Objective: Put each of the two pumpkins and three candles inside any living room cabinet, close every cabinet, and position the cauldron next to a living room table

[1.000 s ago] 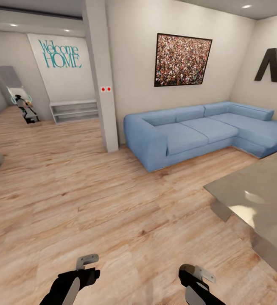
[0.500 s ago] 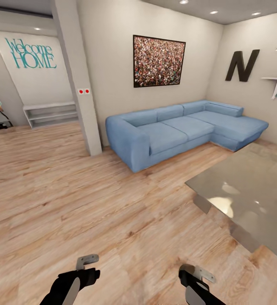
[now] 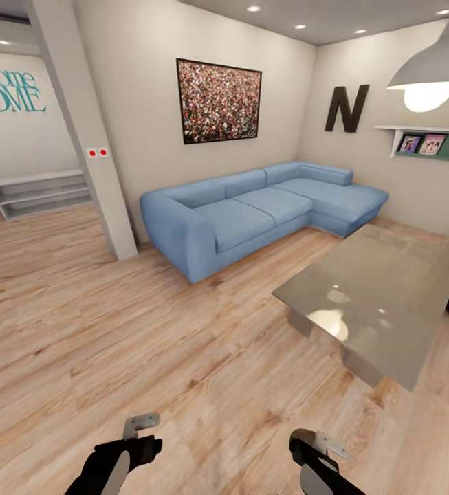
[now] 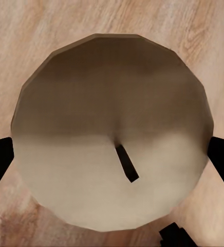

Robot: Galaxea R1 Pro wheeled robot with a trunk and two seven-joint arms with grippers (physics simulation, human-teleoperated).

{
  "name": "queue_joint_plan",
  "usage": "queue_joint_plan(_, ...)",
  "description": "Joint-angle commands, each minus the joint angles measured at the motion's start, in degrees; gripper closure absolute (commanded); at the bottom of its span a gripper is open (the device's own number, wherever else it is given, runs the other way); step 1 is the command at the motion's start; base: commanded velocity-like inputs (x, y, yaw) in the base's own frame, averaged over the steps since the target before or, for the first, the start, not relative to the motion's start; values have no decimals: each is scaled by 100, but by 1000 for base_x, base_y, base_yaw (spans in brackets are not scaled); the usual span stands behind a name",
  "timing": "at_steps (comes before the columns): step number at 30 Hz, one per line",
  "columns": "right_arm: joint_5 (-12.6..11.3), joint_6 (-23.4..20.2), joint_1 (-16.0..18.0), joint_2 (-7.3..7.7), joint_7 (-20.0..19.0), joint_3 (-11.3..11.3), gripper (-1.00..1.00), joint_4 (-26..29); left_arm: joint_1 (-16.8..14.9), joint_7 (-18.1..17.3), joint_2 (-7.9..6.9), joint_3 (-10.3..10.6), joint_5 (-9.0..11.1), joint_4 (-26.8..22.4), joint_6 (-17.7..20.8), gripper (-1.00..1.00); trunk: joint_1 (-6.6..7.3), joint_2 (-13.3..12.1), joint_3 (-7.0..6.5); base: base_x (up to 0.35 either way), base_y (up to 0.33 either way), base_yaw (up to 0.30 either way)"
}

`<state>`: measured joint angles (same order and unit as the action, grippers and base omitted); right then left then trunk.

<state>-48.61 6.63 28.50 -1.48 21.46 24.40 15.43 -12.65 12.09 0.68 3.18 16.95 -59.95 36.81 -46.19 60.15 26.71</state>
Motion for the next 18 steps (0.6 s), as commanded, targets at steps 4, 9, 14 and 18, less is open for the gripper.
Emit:
queue_joint_plan(4,-52,32,6,1,24,47,100,-4,-1,48,0,13,61,-8,19,-100,88,-158,-66,0,0,-279)
queue_joint_plan(9,-52,32,6,2,24,47,100,-1,-1,48,-3,13,62,-8,19,-100,198,-358,-156,0,0,-279)
queue_joint_plan(14,-53,32,6,1,24,47,100,-4,-1,48,-2,15,61,-8,19,-100,308,-559,-246,0,0,-279)
queue_joint_plan(18,-54,32,6,1,24,47,100,0,-1,48,0,16,61,-8,19,-100,396,-719,-318,0,0,-279)
